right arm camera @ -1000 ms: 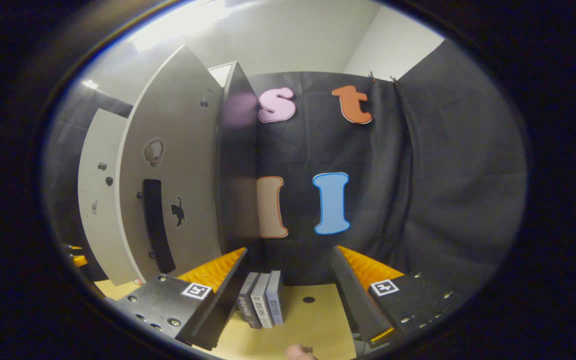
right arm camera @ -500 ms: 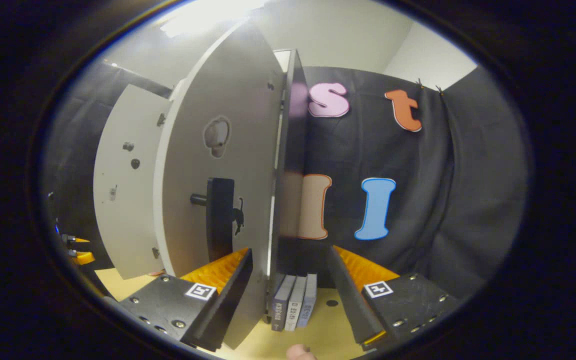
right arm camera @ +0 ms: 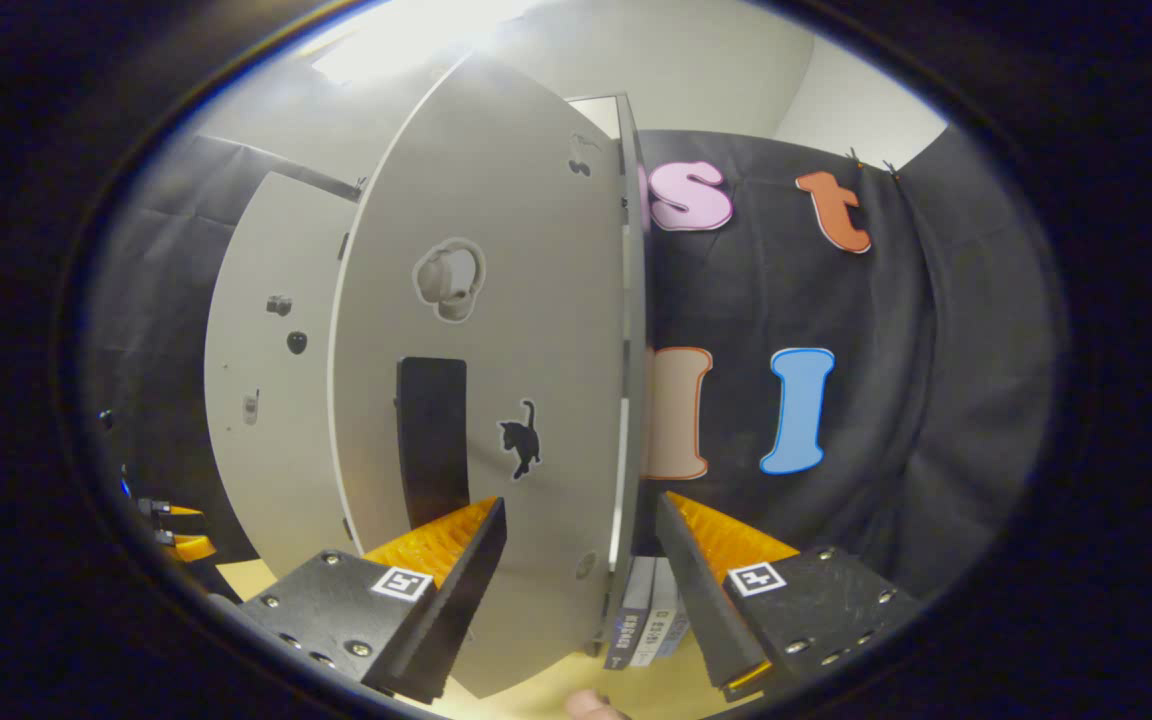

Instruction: Grab one shoe with the right hand and put it into the shoe cabinet, grab the other shoe with the left hand and put it into the shoe cabinet; then close the right door with the right hand and the left door with the left hand.

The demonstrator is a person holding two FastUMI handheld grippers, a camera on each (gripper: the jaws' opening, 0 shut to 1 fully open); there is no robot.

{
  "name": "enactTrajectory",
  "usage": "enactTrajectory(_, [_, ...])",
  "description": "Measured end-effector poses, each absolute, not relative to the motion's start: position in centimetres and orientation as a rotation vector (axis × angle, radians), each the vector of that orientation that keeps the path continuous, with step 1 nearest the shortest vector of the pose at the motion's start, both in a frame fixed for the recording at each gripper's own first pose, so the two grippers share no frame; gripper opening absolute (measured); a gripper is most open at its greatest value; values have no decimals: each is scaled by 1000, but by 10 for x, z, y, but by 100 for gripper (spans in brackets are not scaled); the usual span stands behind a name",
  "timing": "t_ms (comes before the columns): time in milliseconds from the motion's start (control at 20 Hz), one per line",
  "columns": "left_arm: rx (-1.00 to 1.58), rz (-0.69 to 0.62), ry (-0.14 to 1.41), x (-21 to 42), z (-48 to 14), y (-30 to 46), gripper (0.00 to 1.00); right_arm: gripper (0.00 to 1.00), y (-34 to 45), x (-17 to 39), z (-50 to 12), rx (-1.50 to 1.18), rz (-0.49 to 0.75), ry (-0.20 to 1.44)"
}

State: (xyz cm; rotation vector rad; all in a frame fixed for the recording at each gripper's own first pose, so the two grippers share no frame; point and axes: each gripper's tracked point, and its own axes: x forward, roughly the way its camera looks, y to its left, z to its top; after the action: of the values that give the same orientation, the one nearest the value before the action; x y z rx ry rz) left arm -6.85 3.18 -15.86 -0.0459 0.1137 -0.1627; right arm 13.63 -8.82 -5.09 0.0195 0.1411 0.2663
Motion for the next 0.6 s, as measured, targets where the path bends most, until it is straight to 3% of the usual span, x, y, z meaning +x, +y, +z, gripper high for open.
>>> enactTrajectory(150, [-47, -173, 107, -71, -156, 28, 96, 89, -58, 141, -53, -1, 279, 134])
enactTrajectory(600, [-27, -131, 80, -82, -143, 60, 96, 96, -8, 138, -71, -23, 321, 103])
